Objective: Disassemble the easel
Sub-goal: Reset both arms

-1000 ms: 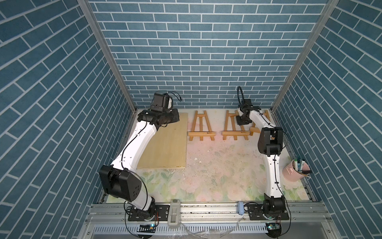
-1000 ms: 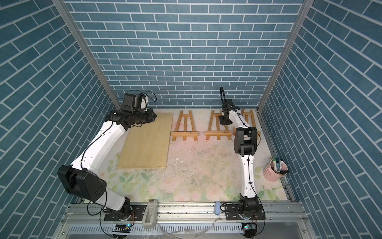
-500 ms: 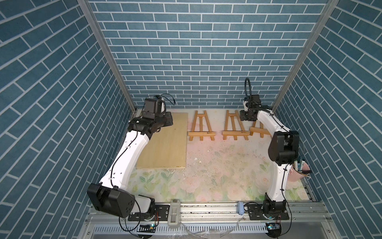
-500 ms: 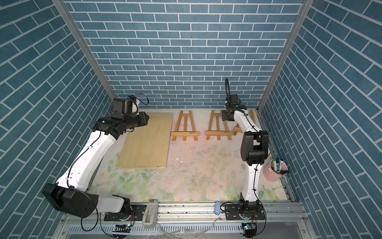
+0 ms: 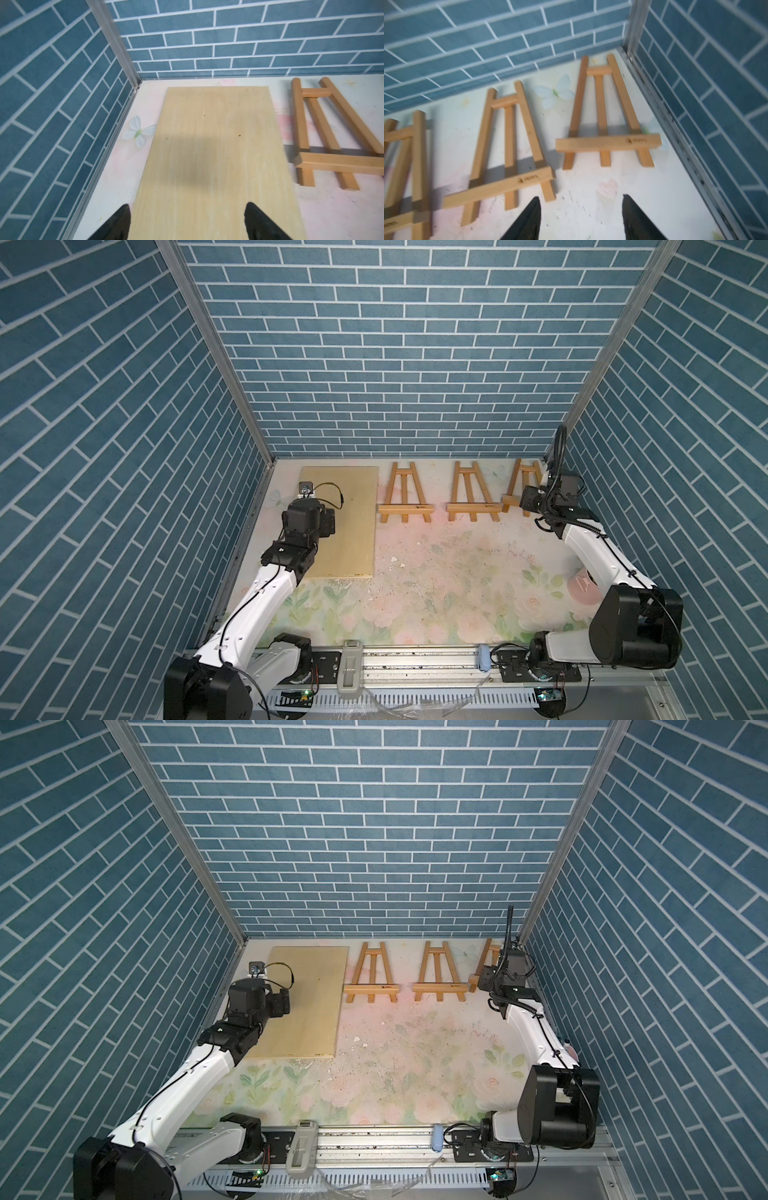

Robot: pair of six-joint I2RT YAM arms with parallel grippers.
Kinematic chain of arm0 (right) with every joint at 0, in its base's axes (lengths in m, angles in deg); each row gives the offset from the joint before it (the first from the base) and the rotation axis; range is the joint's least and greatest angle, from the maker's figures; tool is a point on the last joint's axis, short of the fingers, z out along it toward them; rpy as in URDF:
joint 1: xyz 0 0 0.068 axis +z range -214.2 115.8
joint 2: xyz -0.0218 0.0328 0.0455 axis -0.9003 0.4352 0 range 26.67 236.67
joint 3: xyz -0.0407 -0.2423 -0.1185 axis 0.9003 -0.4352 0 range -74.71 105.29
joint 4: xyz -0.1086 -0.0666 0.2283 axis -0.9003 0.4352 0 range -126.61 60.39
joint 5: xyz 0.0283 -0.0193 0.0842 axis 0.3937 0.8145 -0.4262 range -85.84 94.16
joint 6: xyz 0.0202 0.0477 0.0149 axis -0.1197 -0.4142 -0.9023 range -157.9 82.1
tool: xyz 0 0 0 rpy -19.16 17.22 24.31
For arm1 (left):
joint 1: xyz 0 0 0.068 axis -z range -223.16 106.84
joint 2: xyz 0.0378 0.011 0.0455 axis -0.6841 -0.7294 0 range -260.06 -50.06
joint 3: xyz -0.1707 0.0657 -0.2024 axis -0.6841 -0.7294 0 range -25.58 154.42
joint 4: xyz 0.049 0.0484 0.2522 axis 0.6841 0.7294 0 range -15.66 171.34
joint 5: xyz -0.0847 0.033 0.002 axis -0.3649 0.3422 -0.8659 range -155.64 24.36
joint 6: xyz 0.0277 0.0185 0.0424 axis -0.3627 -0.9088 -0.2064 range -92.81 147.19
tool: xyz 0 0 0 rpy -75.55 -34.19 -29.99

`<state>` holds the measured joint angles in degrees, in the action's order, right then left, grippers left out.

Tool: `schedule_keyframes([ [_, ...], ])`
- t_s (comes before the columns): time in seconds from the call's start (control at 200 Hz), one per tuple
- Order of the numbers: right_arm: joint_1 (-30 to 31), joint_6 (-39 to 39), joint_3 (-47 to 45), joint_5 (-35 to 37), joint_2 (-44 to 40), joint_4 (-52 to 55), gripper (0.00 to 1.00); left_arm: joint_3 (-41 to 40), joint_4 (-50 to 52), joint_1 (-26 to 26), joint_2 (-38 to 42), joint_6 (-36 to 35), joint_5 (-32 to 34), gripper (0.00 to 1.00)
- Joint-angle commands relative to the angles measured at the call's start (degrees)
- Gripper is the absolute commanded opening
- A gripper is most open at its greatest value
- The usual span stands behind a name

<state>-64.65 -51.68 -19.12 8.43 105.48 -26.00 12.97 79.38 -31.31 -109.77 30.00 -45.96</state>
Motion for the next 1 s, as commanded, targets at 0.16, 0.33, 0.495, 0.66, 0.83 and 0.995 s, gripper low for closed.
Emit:
schedule_keyframes([
  [0.16, -1.22, -3.32, -8.91, 0.97, -3.08, -9.98, 0.63, -17.96, -42.55, -11.08, -10.78, -1.65, -4.77, 0.89],
  [0.33, -1.82, -2.57, -12.34, 0.22, -3.50, -14.05, 0.64, -19.55, -53.19, -12.39, -20.20, -1.84, -11.36, 0.88],
  [0.495, -2.48, -0.15, -18.39, 2.44, -7.40, -20.54, 0.65, -19.00, -58.01, -12.17, -26.67, -3.51, -15.18, 0.80],
  [0.66, -3.21, 3.22, -25.51, 3.78, -9.28, -31.60, 0.66, -17.28, -56.51, -10.71, -27.94, -5.03, -13.43, 0.74],
  [0.83, -3.67, 4.97, -29.03, 4.04, -4.04, -41.23, 0.66, -16.65, -54.84, -9.75, -27.83, -5.94, -12.24, 0.99],
  [0.995, -3.68, 6.82, -34.87, 2.66, -2.58, -53.17, 0.66, -16.55, -54.61, -9.35, -27.83, -6.32, -12.15, 0.99],
])
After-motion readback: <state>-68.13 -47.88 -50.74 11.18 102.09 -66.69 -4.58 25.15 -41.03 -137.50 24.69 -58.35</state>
